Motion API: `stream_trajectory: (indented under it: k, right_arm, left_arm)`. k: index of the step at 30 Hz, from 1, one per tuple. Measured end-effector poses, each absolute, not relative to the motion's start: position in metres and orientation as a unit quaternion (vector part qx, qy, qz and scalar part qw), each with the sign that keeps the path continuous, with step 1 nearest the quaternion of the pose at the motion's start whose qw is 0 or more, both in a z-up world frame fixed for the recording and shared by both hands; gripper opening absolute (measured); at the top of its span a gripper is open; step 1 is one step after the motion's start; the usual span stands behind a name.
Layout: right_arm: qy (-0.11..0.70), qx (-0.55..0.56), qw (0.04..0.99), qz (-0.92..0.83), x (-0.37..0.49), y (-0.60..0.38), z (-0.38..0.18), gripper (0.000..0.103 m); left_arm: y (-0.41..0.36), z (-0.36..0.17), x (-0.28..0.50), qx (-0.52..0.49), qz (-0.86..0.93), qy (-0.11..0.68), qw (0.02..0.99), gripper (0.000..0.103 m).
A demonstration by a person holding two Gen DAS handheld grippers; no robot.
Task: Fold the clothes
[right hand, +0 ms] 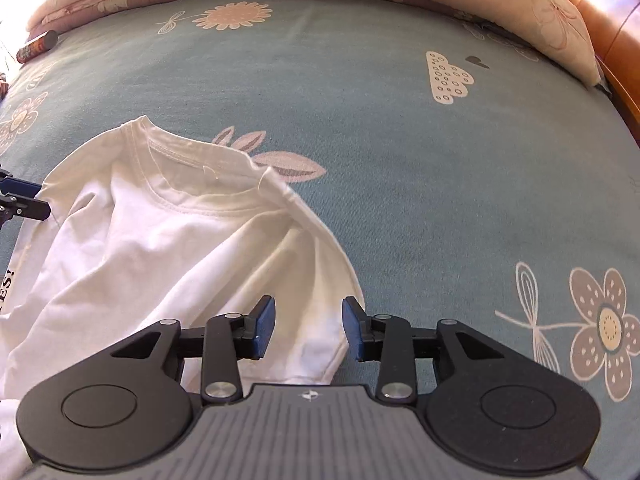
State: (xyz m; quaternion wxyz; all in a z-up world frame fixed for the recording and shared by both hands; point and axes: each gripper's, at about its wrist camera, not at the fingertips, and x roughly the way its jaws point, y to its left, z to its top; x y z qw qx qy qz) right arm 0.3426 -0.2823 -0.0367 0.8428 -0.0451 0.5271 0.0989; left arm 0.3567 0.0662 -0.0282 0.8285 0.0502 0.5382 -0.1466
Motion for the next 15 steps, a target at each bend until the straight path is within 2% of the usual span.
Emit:
stream_trajectory:
  k: [4, 10, 15]
  right_arm:
    - [0.545, -0.015, 0.835, 0.075, 0.316, -0.289, -0.039, 0.041]
    - [0.56, 0.042, 0.826, 0.051, 0.274, -0.297, -0.041, 0.043]
    - [0.569, 0.074, 0.818, 0.046, 0.241, -0.294, -0.047, 0.043]
  left_arm:
    - [0.07, -0.028, 0.327, 0.036, -0.135, 0.544, 0.827, 0.036]
    - [0.088, -0.039, 0.29, -0.092, -0.122, 0.574, 0.804, 0.043]
    - [0.104, -0.053, 0.276, -0.203, -0.101, 0.569, 0.791, 0.039]
